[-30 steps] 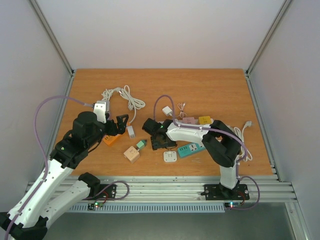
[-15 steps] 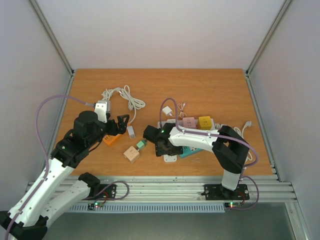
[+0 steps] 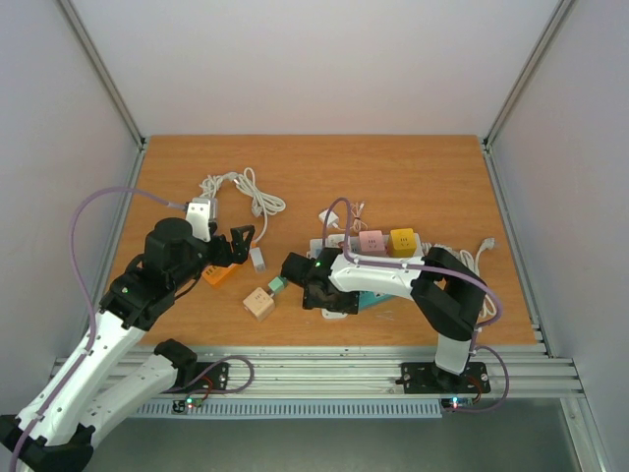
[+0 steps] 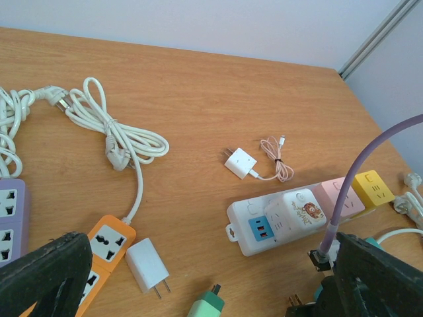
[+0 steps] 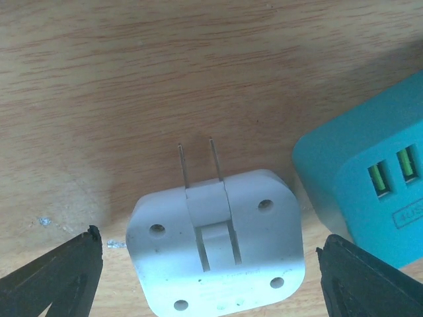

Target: Insert the plug

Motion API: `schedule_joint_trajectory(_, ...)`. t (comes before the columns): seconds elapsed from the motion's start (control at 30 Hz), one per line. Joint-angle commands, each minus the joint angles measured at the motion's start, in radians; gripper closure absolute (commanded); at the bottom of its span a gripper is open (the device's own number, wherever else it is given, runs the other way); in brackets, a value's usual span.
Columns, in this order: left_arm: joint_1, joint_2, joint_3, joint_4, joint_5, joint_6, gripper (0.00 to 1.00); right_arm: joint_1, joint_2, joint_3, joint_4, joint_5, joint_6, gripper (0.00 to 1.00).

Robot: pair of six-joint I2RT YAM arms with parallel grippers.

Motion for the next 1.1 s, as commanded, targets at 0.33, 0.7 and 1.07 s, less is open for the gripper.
schedule_joint_trajectory(0.33, 0.002, 0.003, -0.009, 0.063, 0.016, -0.004, 0.01, -0.038, 0.054, -0.079, 0.192, -0.047, -0.076, 0.36)
schedule_joint_trajectory(0.7, 0.002, 0.038, -0.011, 0.098, 0.156, 0.003, 0.01, -0.046, -0.16, -0.109, 0.278, -0.017, -0.007, 0.48)
schedule_joint_trajectory(1.07, -0.022, 0.022, -0.096, 0.278, 0.331, -0.061, 0.01, -0.138, -0.495, -0.084, 0.439, -0.086, 0.201, 0.47)
